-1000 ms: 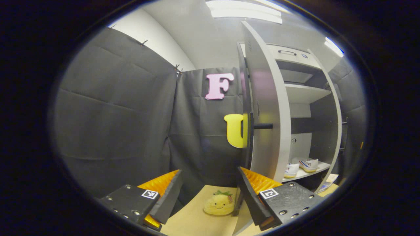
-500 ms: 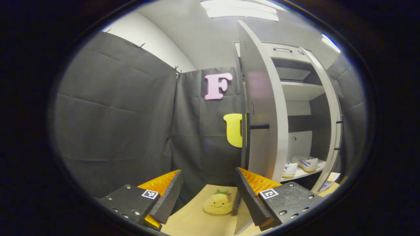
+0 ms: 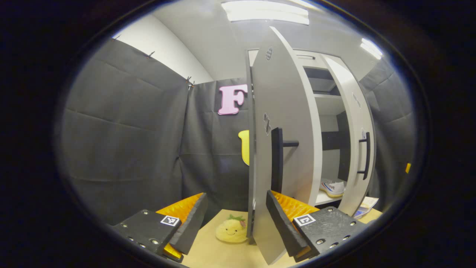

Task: Grab one shoe with the right hand and put it into the shoe cabinet, grab the other shoe with the left hand and put it into the shoe cabinet; then close the right door with the right hand and the left door with the left hand.

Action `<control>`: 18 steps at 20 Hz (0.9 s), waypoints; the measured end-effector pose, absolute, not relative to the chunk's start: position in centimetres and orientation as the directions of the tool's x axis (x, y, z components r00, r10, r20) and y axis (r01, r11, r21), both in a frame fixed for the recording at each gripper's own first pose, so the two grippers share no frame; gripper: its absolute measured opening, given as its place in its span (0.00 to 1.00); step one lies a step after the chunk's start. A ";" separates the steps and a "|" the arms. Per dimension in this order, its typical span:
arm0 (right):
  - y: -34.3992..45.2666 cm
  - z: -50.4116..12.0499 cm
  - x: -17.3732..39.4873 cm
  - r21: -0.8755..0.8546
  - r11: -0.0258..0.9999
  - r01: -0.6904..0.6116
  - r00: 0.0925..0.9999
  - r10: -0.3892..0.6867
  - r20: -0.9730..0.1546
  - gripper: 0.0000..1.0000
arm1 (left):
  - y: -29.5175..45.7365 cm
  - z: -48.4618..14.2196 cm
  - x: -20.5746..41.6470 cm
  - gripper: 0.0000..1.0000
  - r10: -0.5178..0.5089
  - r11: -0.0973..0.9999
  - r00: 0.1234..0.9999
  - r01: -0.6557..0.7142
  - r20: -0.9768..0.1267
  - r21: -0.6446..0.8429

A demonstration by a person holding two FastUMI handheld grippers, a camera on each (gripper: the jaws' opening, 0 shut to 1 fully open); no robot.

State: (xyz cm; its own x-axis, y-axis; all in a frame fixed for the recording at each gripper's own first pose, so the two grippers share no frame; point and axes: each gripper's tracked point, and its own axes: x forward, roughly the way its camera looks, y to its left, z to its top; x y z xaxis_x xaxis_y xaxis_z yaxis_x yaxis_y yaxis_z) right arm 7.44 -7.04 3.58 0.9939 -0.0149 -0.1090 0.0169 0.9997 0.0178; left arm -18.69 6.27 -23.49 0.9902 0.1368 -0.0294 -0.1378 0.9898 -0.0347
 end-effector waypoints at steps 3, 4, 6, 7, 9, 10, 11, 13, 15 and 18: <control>-8.3 3.0 7.1 0.024 0.999 0.025 0.993 -0.022 -0.120 0.96 | 4.3 -23.6 -18.3 0.93 0.117 0.992 0.993 -0.118 -0.028 -0.036; -8.6 2.9 7.1 0.025 0.999 0.027 0.992 -0.023 -0.122 0.96 | 3.7 -23.6 -18.1 0.94 0.110 0.993 0.994 -0.111 -0.028 -0.041; -9.3 2.7 6.8 0.026 0.999 0.031 0.991 -0.027 -0.127 0.96 | 1.9 -23.8 -17.4 0.94 0.092 0.994 0.995 -0.094 -0.029 -0.054; -9.6 2.6 6.7 0.029 0.999 0.032 0.991 -0.028 -0.132 0.96 | 1.3 -23.9 -17.1 0.94 0.085 0.994 0.996 -0.087 -0.034 -0.060; -10.0 2.2 6.4 0.037 0.999 0.033 0.990 -0.028 -0.138 0.96 | 0.1 -24.0 -16.2 0.95 0.071 0.995 0.997 -0.074 -0.042 -0.065; -10.1 2.0 6.3 0.036 0.999 0.032 0.989 -0.027 -0.144 0.96 | -0.3 -24.0 -15.9 0.94 0.065 0.995 0.997 -0.068 -0.042 -0.069; -10.3 1.9 6.2 0.035 0.999 0.031 0.989 -0.026 -0.148 0.96 | -0.5 -24.2 -15.9 0.94 0.060 0.995 0.997 -0.063 -0.043 -0.072; -10.3 1.6 6.2 0.037 0.999 0.025 0.988 -0.019 -0.156 0.96 | -0.9 -24.5 -15.7 0.94 0.059 0.995 0.997 -0.063 -0.048 -0.072; -10.2 1.3 6.5 0.046 0.999 0.014 0.987 -0.007 -0.161 0.96 | -1.4 -24.8 -15.5 0.94 0.064 0.995 0.996 -0.068 -0.056 -0.070; -9.1 1.0 7.0 0.061 0.998 -0.023 0.986 0.033 -0.164 0.96 | -1.6 -25.0 -16.5 0.95 0.074 0.995 0.995 -0.078 -0.063 -0.061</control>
State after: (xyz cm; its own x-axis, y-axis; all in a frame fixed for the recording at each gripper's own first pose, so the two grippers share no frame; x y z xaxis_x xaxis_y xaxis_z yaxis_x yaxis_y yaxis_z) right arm 6.99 -9.13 0.98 0.9860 0.0332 -0.1637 -0.0234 0.9978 0.0613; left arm -16.49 -1.65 -24.97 0.9952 0.0740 -0.0634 -0.0779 0.9951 -0.0613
